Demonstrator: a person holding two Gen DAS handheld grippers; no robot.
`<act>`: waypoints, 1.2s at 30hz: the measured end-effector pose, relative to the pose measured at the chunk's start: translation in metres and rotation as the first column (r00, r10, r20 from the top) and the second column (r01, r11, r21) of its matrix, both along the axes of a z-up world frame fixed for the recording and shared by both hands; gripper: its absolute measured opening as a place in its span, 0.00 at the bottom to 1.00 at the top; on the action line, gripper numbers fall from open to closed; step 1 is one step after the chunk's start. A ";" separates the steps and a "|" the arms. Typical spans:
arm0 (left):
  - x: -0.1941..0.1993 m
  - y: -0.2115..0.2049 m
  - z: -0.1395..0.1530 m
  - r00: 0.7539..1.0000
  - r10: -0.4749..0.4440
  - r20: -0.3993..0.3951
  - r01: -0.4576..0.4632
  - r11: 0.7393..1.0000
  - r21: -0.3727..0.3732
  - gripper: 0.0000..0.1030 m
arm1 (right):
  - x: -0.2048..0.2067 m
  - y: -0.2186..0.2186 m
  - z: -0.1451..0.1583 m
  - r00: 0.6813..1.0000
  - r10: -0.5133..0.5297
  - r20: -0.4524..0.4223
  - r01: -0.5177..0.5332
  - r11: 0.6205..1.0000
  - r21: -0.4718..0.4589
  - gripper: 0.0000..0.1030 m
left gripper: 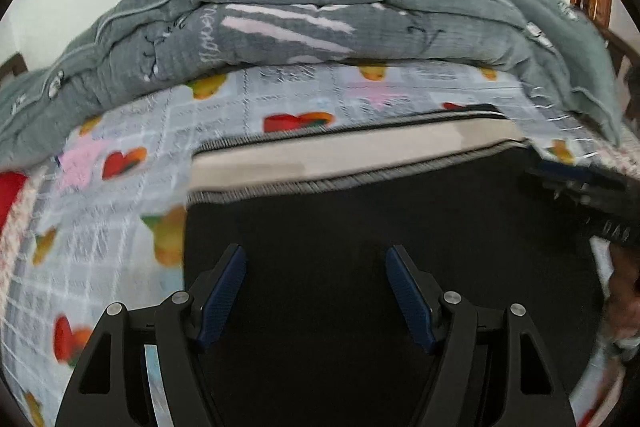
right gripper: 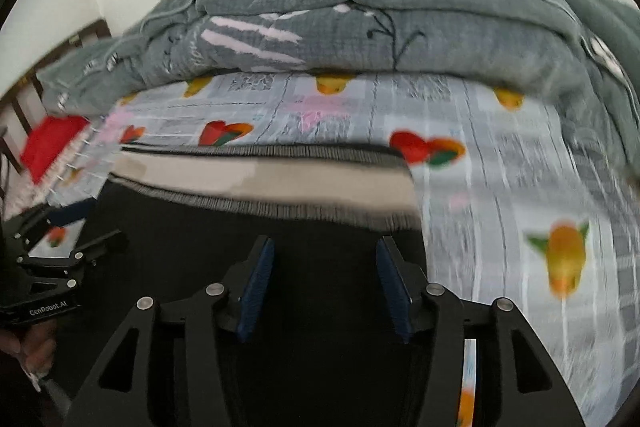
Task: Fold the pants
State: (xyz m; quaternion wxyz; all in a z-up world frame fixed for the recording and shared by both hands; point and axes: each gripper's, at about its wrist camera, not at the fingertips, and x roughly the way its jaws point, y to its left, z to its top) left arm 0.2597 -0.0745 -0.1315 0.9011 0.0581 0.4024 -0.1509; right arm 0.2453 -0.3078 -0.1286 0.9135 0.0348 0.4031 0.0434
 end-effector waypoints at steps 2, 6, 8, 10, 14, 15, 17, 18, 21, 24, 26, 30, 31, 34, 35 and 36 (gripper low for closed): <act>-0.021 -0.002 0.001 1.000 -0.005 0.008 0.005 1.000 -0.014 0.68 | -0.020 -0.001 -0.003 1.000 -0.002 0.025 0.002 1.000 -0.015 0.51; -0.066 -0.008 -0.001 0.998 -0.048 0.052 0.047 0.999 0.013 0.68 | -0.065 -0.001 -0.006 0.998 0.004 0.060 -0.001 0.999 -0.038 0.52; -0.091 -0.005 -0.006 0.995 -0.075 0.062 0.075 0.997 -0.002 0.69 | -0.080 -0.001 -0.010 0.999 0.019 0.046 -0.018 0.999 -0.037 0.52; -0.112 0.007 -0.012 0.995 -0.054 0.082 0.055 0.998 -0.013 0.69 | -0.096 -0.001 -0.015 0.998 0.032 0.047 -0.029 0.998 -0.059 0.52; -0.129 0.042 -0.022 0.998 0.031 0.054 -0.030 0.999 -0.034 0.71 | -0.115 -0.016 -0.026 1.000 -0.018 -0.003 0.017 0.999 -0.047 0.54; -0.132 0.049 -0.024 0.997 0.046 0.056 -0.044 0.999 -0.031 0.71 | -0.119 -0.024 -0.031 0.999 -0.028 -0.025 0.028 1.000 -0.011 0.54; -0.138 0.063 -0.028 0.997 0.072 0.034 -0.070 0.997 -0.041 0.72 | -0.127 -0.029 -0.033 0.999 -0.037 -0.016 0.037 0.999 0.018 0.54; -0.139 0.067 -0.029 0.997 0.080 0.023 -0.079 0.996 -0.050 0.72 | -0.133 -0.028 -0.033 0.999 -0.046 -0.017 0.046 0.999 -0.002 0.54; -0.149 0.068 -0.026 0.993 0.120 0.017 -0.120 0.993 -0.021 0.71 | -0.145 -0.023 -0.028 0.998 -0.063 -0.021 0.062 0.997 -0.042 0.54; -0.166 0.063 -0.014 0.991 0.125 0.047 -0.125 0.992 0.000 0.69 | -0.159 -0.020 -0.021 0.997 -0.067 -0.025 0.066 0.997 -0.043 0.54; -0.180 0.062 -0.003 0.990 0.125 0.060 -0.124 0.992 -0.020 0.69 | -0.173 -0.019 -0.008 0.996 -0.085 0.001 0.085 0.995 -0.056 0.54; -0.205 0.054 0.024 0.986 0.128 0.106 -0.124 0.991 -0.046 0.69 | -0.201 -0.018 0.023 0.993 -0.108 0.049 0.111 0.992 -0.061 0.54; -0.212 0.053 0.032 0.985 0.130 0.114 -0.124 0.990 -0.061 0.69 | -0.206 -0.018 0.028 0.992 -0.113 0.053 0.116 0.991 -0.061 0.54; -0.235 0.048 0.054 0.978 0.151 0.142 -0.140 0.986 -0.085 0.69 | -0.228 -0.016 0.052 0.989 -0.129 0.076 0.133 0.989 -0.058 0.56; -0.244 0.046 0.061 0.975 0.159 0.152 -0.148 0.986 -0.082 0.71 | -0.236 -0.014 0.058 0.987 -0.133 0.086 0.138 0.989 -0.058 0.61; -0.250 0.045 0.066 0.974 0.168 0.155 -0.158 0.985 -0.073 0.74 | -0.245 -0.013 0.065 0.986 -0.138 0.096 0.144 0.988 -0.061 0.66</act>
